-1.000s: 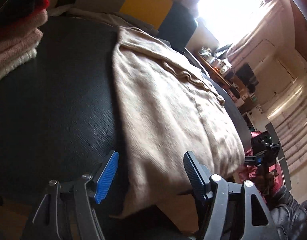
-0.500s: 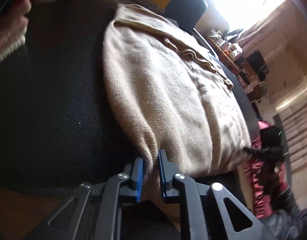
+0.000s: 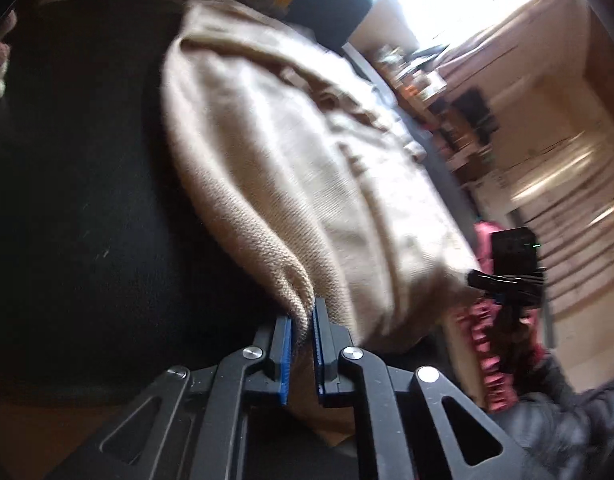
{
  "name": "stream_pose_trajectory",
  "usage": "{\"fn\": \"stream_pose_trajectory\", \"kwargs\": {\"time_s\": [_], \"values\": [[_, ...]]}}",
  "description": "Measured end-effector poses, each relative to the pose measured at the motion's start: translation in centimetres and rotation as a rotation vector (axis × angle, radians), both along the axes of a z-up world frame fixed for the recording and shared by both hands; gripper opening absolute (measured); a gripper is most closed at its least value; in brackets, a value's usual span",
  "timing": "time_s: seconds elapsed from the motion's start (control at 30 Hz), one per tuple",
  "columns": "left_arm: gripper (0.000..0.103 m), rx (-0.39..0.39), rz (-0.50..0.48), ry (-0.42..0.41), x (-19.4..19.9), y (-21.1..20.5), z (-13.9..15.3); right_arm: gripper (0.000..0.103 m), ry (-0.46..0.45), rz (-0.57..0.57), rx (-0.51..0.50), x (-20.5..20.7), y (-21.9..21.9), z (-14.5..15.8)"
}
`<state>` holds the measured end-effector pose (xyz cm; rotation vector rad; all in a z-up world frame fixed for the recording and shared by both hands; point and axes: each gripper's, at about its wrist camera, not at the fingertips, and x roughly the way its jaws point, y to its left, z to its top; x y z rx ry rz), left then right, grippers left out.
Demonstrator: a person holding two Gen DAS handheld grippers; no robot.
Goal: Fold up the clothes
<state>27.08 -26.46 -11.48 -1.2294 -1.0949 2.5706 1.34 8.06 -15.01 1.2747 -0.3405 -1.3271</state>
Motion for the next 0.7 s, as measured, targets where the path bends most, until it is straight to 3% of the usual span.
{"fn": "stream_pose_trajectory", "kwargs": {"time_s": [0.13,0.27,0.47,0.6,0.7], "values": [[0.007,0.055,-0.004,0.155,-0.8,-1.4,2.8,0.02,0.023,-0.037,-0.06,-1.4,-0.9,2.2],[0.007,0.081,0.005,0.265,-3.5,-4.0,5.4,0.019,0.022,-0.085,-0.095,-4.0,-2.8,3.9],[0.007,0.104,0.048,0.393,-11.0,-10.3,8.8,0.019,0.086,-0.166,-0.149,-10.5,-6.3,7.9],[0.007,0.1,0.135,0.338,-17.8,-15.7,6.5,0.019,0.078,-0.256,-0.115,-16.7,-7.2,8.3],[0.007,0.09,0.161,0.162,-21.7,-17.7,1.5,0.02,0.03,-0.324,-0.017,-21.1,-8.7,5.4]]}}
